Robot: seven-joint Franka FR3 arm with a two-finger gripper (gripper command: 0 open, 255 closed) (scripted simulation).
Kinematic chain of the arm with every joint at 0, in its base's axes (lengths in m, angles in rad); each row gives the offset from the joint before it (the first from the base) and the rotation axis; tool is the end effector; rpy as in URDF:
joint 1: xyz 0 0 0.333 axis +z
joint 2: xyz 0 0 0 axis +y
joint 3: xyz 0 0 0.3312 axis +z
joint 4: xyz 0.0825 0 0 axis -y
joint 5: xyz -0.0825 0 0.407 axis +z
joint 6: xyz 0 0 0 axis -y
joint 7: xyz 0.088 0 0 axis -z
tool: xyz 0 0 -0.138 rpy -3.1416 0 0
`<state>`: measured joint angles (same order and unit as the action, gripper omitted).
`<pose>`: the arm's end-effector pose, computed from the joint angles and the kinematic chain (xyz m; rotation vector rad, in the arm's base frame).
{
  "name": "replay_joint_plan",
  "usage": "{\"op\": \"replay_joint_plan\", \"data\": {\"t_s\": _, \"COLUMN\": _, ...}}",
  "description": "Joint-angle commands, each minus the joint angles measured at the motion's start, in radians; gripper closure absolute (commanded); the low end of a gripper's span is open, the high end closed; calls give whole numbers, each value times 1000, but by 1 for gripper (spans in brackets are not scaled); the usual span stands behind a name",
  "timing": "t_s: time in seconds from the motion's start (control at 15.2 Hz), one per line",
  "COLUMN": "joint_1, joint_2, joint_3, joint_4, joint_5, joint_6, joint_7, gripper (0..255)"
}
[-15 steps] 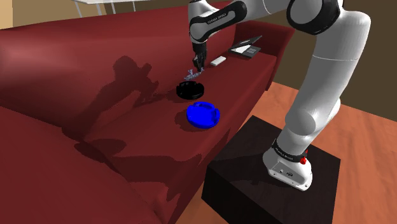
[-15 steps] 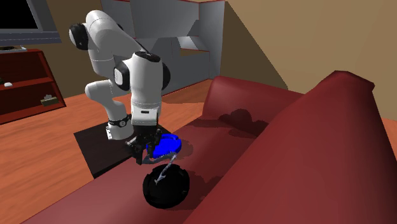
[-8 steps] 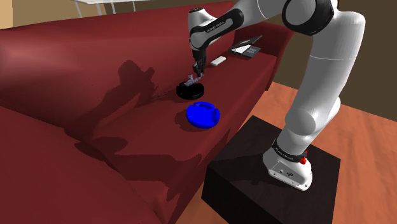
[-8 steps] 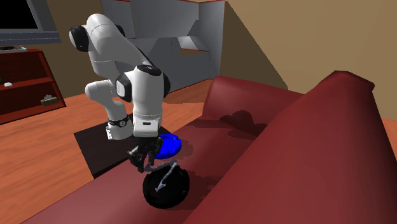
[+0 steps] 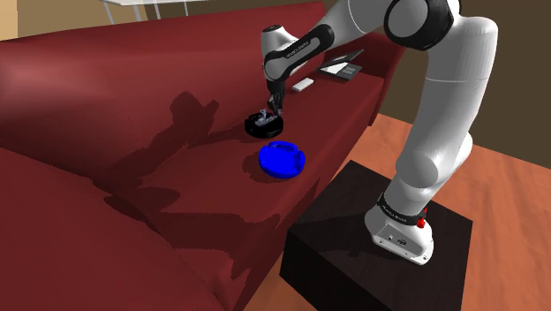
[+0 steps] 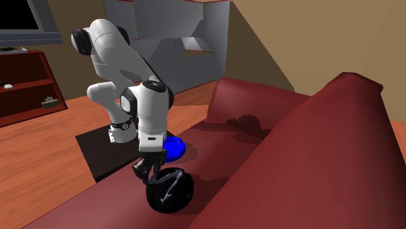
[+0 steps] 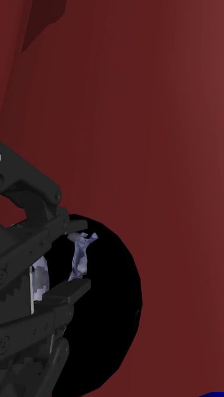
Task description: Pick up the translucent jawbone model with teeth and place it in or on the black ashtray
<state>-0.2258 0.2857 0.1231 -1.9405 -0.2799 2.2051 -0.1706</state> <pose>0.6267 -0.0832 0.3076 2.9361 0.3416 -0.0623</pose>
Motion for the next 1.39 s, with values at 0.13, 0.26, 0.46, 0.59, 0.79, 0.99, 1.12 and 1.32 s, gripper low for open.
{"op": "replay_joint_plan", "data": {"t_s": 0.13, "joint_1": 2, "joint_2": 10, "joint_3": 0, "joint_4": -4, "joint_5": -4, "joint_6": 13, "joint_7": 7, "gripper": 255}}
{"op": "replay_joint_plan", "data": {"t_s": 0.26, "joint_1": 2, "joint_2": 10, "joint_3": 0, "joint_4": -4, "joint_5": -4, "joint_6": 13, "joint_7": 7, "gripper": 255}}
{"op": "replay_joint_plan", "data": {"t_s": 0.46, "joint_1": 2, "joint_2": 10, "joint_3": 0, "joint_4": -4, "joint_5": -4, "joint_6": 13, "joint_7": 7, "gripper": 255}}
{"op": "replay_joint_plan", "data": {"t_s": 0.59, "joint_1": 2, "joint_2": 10, "joint_3": 0, "joint_4": -4, "joint_5": -4, "joint_6": 13, "joint_7": 7, "gripper": 0}}
{"op": "replay_joint_plan", "data": {"t_s": 0.79, "joint_1": 2, "joint_2": 10, "joint_3": 0, "joint_4": -4, "joint_5": -4, "joint_6": 13, "joint_7": 7, "gripper": 0}}
{"op": "replay_joint_plan", "data": {"t_s": 0.99, "joint_1": 6, "joint_2": -23, "joint_3": 7, "joint_4": 20, "joint_5": 10, "joint_6": -43, "joint_7": -2, "gripper": 0}}
{"op": "replay_joint_plan", "data": {"t_s": 1.12, "joint_1": 10, "joint_2": -49, "joint_3": 13, "joint_4": 45, "joint_5": 21, "joint_6": -95, "joint_7": -9, "gripper": 0}}
{"op": "replay_joint_plan", "data": {"t_s": 1.32, "joint_1": 10, "joint_2": -49, "joint_3": 13, "joint_4": 45, "joint_5": 21, "joint_6": -95, "joint_7": -9, "gripper": 0}}
